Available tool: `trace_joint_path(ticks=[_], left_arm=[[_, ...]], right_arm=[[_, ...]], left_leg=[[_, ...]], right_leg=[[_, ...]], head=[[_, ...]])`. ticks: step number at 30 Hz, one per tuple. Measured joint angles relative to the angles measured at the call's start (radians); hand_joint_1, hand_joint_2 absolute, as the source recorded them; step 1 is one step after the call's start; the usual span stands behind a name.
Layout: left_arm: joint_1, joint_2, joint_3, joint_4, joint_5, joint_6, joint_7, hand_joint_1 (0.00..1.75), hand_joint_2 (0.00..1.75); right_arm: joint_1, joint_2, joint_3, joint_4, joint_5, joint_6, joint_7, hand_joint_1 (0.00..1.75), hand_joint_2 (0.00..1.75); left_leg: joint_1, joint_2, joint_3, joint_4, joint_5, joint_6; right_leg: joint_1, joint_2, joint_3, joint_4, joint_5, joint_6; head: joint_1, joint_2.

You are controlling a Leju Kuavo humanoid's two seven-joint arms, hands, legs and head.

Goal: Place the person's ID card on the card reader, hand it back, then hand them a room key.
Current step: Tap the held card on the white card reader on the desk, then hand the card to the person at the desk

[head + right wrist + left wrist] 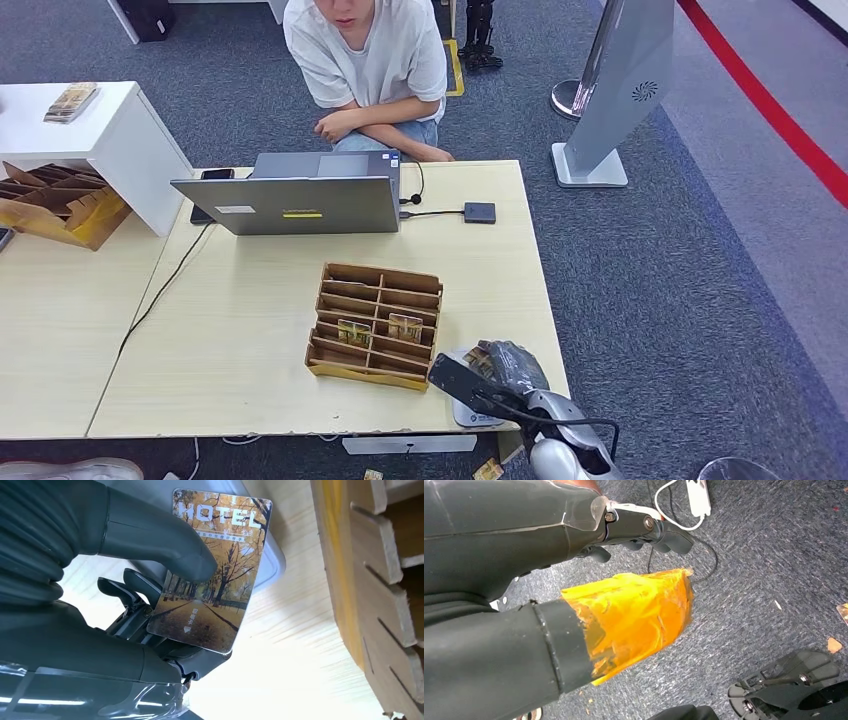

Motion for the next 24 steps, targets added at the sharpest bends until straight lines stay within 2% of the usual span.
trace_joint_path(ticks=[24], left_arm=[[0.0,-0.001,0.012,0.0,-0.002,0.001,0.006,0.0,0.0]], right_arm=[[-0.019,0.035,0.002,0.015,0.261,-0.066,0.062,1.75,1.75]], left_leg=[[0.0,0.0,0.001,0.0,0.0,0.0]], right_leg=[[0.0,0.0,0.001,0.0,0.0,0.0]], head=[[0.0,0.0]])
